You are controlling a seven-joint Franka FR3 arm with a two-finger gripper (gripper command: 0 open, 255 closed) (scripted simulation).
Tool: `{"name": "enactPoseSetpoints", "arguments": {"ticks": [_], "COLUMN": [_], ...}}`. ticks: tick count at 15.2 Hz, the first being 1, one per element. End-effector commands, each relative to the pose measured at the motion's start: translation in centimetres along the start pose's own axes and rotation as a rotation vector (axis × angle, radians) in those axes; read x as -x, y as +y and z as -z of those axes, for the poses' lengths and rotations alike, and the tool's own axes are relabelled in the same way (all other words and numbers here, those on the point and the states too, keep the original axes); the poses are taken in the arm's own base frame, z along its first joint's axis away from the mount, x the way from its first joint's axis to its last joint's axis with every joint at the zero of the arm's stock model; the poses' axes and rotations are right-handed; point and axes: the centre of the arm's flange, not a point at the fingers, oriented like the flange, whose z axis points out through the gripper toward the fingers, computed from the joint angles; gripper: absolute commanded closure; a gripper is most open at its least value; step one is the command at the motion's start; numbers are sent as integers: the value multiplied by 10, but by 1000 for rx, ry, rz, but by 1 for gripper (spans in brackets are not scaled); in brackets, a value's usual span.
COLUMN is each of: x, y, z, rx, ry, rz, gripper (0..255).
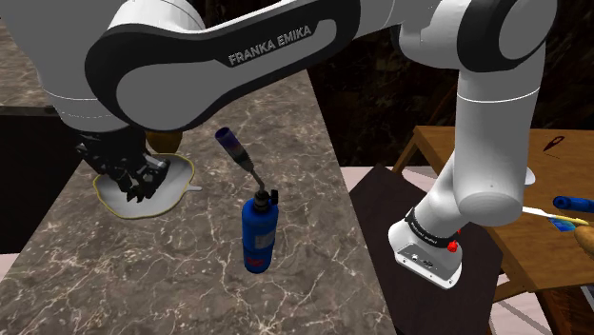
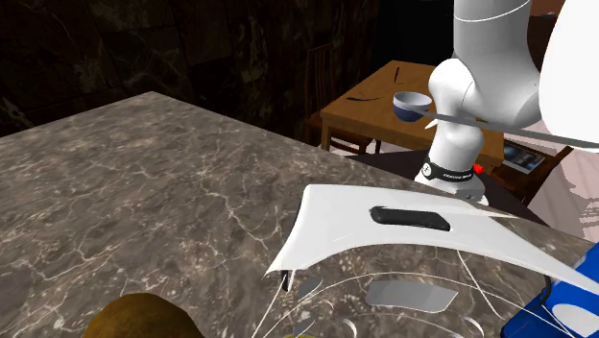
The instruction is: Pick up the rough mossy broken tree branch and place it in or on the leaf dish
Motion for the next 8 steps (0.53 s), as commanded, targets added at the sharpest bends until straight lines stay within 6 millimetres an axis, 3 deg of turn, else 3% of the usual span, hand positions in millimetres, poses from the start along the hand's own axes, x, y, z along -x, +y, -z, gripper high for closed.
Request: {"name": "enactPoseSetpoints", "arguments": {"ticks": [1, 5, 6, 8], "x": [0, 0, 0, 0], "y": [0, 0, 0, 0], "z": [0, 0, 0, 0], "rx": [0, 0, 0, 0], "ry": [0, 0, 0, 0], "rz": [0, 0, 0, 0], "gripper": [255, 255, 0, 0]}}
